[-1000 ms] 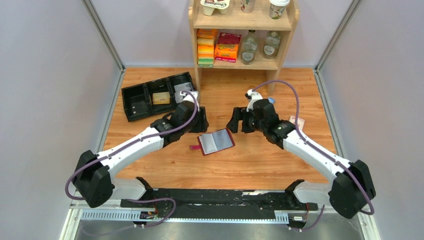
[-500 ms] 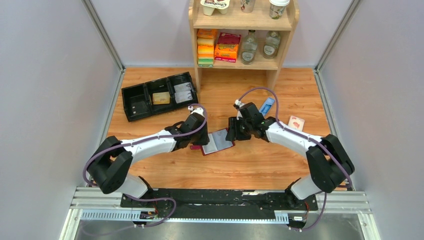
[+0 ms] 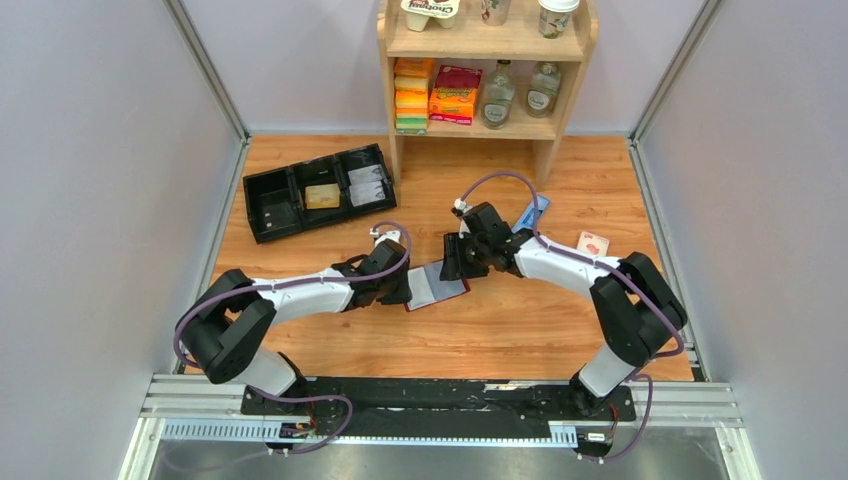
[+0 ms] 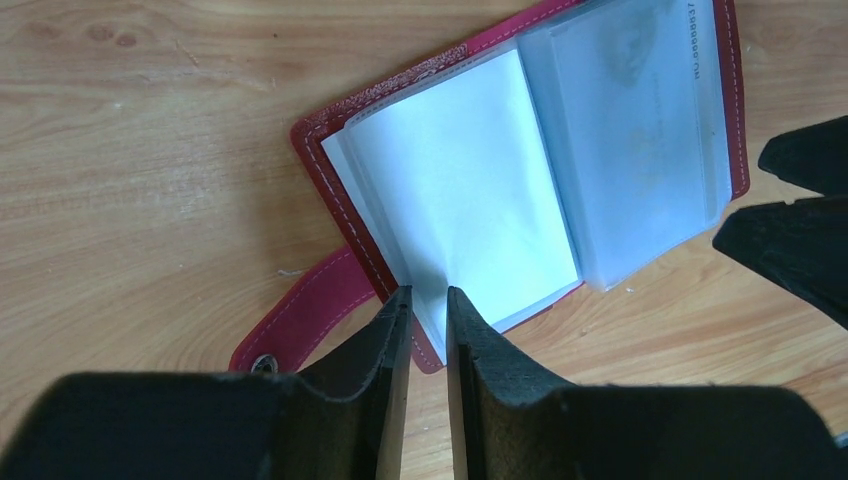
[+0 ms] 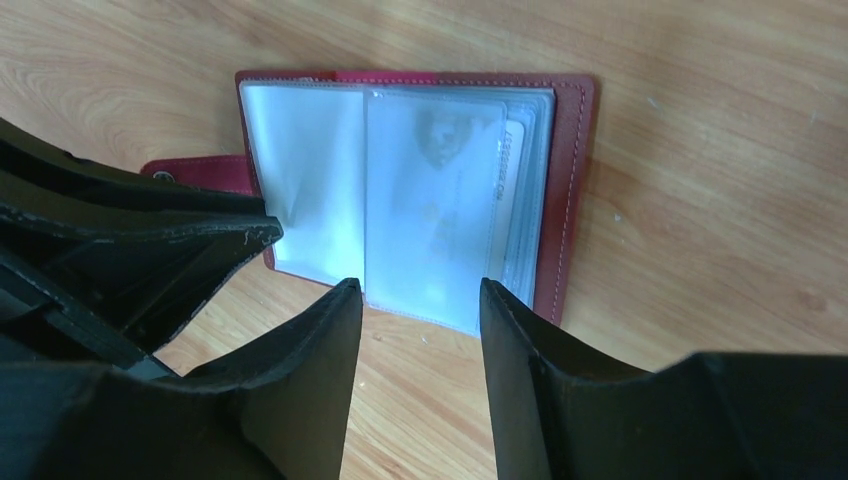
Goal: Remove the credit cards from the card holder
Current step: Remove the credit card from the card holder.
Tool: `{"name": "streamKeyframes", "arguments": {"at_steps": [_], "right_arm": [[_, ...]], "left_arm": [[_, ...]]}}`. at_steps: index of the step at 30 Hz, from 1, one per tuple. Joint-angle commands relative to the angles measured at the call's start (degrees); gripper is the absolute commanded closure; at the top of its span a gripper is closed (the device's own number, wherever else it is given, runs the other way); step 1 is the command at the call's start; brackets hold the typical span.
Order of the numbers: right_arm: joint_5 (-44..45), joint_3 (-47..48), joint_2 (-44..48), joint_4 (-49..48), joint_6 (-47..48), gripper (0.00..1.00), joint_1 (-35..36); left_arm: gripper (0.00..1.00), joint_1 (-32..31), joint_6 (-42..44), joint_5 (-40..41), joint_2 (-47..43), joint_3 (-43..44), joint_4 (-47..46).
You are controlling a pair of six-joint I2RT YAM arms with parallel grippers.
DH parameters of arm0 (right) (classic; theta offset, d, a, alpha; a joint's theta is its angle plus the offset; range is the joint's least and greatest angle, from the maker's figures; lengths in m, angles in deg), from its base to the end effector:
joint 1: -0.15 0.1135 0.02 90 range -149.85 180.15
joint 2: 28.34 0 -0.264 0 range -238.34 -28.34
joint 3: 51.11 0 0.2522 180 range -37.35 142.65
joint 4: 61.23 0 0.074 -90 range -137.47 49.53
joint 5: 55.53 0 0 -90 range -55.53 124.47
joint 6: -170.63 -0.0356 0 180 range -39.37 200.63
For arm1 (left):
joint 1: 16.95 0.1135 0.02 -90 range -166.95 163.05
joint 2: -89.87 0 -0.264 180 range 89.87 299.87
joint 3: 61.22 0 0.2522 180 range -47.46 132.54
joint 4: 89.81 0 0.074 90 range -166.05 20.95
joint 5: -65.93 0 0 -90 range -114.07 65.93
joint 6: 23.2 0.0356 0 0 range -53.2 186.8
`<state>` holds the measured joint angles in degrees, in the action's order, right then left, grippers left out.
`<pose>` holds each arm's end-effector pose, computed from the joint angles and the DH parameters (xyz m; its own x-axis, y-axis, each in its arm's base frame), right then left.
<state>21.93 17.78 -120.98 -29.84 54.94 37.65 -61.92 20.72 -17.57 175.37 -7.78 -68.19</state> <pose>0.2533 0.2041 0.1864 -0.8869 -0.1472 -0.4378 -0.3420 0.8463 0.4083 0.1994 -0.1935 0.1547 -0.8670 -0.1455 -0.4765 0.0436 0.9306 -0.3634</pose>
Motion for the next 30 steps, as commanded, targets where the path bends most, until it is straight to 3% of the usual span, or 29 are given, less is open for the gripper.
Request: {"name": "streamKeyframes", "arguments": {"at_steps": [1,18,30], "right_arm": [[1.63,4.10,-2.36,-2.77,0.56,0.51,0.65],[4.36,6.83,-10.19,-1.98,1.70,0.50,1.88],[-7.75,6.48,-12.03,-5.05,-2.34,0.52,3.02]], "left_arm": [[0.73,-0.47,-2.52,0.70,-1.38,-1.80,0.40],[0.75,-0.91,-3.83,-0.43,-0.33,-3.03,-0.74],[0.78,-0.91,-4.98,-0.97,1.25,-3.73,-2.14]]}}
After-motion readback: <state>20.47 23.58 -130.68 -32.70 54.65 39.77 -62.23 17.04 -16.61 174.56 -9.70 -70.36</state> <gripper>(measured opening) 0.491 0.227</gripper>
